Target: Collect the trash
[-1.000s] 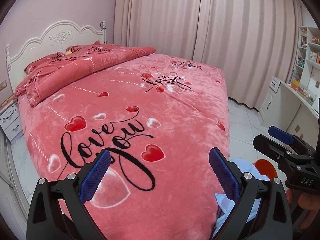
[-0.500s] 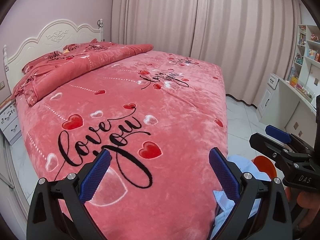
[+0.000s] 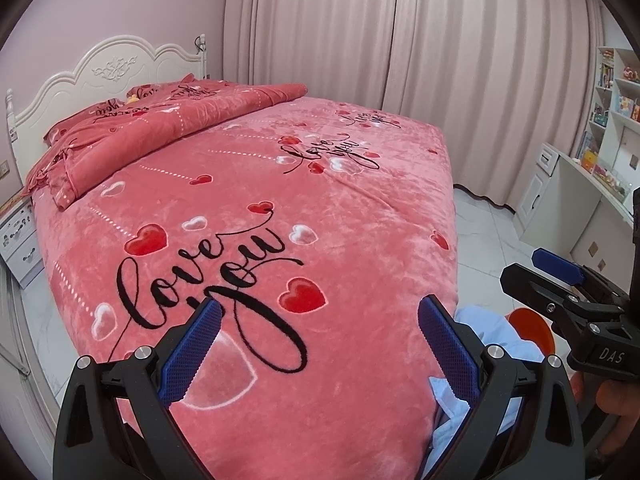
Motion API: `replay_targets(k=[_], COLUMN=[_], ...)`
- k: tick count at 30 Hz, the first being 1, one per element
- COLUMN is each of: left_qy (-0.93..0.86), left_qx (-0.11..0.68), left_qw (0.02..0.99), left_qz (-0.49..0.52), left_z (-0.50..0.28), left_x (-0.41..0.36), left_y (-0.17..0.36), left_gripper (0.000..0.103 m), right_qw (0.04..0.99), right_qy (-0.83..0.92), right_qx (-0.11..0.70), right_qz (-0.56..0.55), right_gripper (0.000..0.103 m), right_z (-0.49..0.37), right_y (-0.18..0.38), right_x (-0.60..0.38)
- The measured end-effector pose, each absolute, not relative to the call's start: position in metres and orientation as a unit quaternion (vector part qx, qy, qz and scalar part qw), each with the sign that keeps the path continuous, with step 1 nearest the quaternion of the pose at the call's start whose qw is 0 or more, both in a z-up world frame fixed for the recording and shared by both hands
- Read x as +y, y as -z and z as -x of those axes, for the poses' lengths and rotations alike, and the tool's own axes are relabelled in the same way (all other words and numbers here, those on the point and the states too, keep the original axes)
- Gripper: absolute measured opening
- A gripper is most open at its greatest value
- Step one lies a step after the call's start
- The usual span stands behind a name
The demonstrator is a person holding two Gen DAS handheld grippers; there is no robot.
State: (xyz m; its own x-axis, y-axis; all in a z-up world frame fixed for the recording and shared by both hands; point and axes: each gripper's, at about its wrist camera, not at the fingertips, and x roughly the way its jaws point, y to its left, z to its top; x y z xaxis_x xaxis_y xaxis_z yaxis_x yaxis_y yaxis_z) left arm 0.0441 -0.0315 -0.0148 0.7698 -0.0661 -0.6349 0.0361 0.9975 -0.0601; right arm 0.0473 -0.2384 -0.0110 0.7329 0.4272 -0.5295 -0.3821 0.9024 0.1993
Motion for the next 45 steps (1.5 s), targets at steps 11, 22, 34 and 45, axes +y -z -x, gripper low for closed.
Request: replay_targets(k=[11,22,34,45], left_qy=[0.028,0.031,0.033,0.033], left_qx=[0.343,0.348,0.347,0.349], left_qw=[0.939,0.937,0.937,0.936], left_qz=[0.022,0.018,0.017,0.016], left_z=[-0.0433,-0.0437,-0.0459,-0.0465], left_x=[-0.0330,-0.0336,-0.0350,-0.0328], left_y=[0.0156,0.0171,0.0162,0.0155], left_gripper=[0.097,0.097,0.097,0.097], right_qw=[0.928,0.926,0.926,0.925], right_qy=[-0.219,-0.219,-0.219,-0.219], right_qx=[0.299,0.303,0.304,0.307], right_qz=[-0.041,-0.040,-0.041,-0.042], right_gripper=[0.098,0.098,0.098,0.098], right_z=[-0.0483,-0.0490,-0.0500,-0.0500], right_y=[0.0138,0.0151,0.0151,0.0161], right_x=[-0.2367,-0.2360,-0.2365,-0.2358])
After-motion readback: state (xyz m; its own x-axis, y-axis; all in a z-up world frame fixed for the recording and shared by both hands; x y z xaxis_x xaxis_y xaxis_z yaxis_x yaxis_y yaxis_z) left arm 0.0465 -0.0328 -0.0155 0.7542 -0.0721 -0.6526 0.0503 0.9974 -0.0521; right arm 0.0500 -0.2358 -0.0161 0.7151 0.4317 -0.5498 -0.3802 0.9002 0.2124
